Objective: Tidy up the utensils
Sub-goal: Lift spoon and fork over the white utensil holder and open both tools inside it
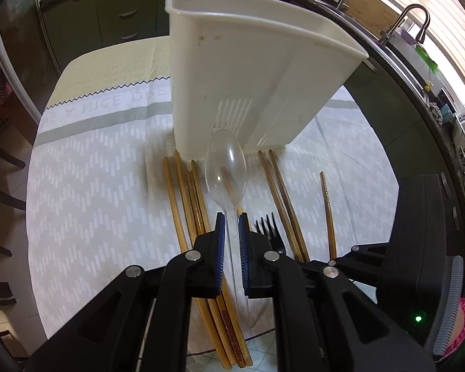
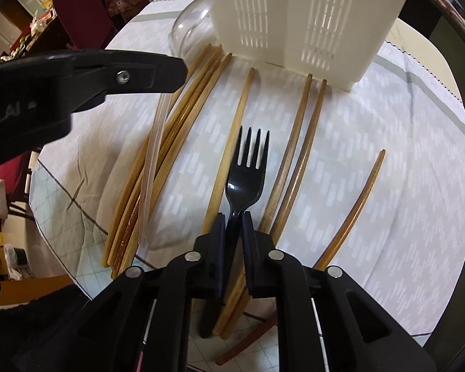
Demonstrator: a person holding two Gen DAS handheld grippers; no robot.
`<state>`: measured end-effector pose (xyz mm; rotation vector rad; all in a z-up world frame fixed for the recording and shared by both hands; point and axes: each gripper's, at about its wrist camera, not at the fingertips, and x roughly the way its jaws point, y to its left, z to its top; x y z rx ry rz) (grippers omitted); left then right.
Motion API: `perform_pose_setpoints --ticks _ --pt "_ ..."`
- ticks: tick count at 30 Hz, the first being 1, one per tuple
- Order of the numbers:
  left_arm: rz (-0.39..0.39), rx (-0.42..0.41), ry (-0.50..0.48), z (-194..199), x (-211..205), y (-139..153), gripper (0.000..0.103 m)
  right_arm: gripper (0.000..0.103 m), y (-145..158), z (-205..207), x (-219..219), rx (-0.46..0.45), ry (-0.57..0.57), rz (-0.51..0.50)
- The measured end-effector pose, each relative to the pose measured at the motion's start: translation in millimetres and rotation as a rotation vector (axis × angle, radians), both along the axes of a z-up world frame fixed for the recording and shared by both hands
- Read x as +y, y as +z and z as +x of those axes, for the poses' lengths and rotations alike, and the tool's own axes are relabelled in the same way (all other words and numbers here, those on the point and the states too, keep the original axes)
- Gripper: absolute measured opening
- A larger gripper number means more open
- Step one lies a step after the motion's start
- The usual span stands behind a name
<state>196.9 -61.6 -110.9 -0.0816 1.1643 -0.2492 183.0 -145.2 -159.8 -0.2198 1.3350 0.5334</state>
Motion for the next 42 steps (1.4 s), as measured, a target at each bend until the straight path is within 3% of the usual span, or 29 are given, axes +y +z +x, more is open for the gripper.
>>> perform_pose_setpoints --ticks 6,17,23,26,35,39,42 --pt "0.002 -0.033 0.002 -6.2 4.0 10.8 0.009 0.010 6.9 -1.3 -7.6 -0.056 -0.045 0.078" --pt "-0.027 -0.145 -0.012 -23.3 7.2 47.0 0.008 0.010 65.3 -2.1 -39.2 -0.246 -0.118 0.289" --pt "-0.063 -0.208 -0.016 -29.1 10.4 74.0 0.008 0.010 103.7 -25.0 -62.0 -0.348 -0.135 0.383" --pt "-0.080 -0.277 -0.013 -28.6 12.4 100.0 0.008 0.010 132.4 -21.2 -76.8 -0.452 -0.163 0.440" --pt "-0.121 -0.621 0.074 5.3 17.6 182.1 0.008 0.010 208.0 27.9 -90.9 -0.757 -0.270 0.584" --pt "-0.126 -0.768 0.118 21.0 16.8 197.6 0.008 0.010 228.5 54.2 -80.7 -0.856 -0.294 0.596" --pt "-0.116 -0.812 0.139 34.1 15.0 193.0 0.008 0.010 232.7 78.4 -68.1 -0.927 -0.311 0.535"
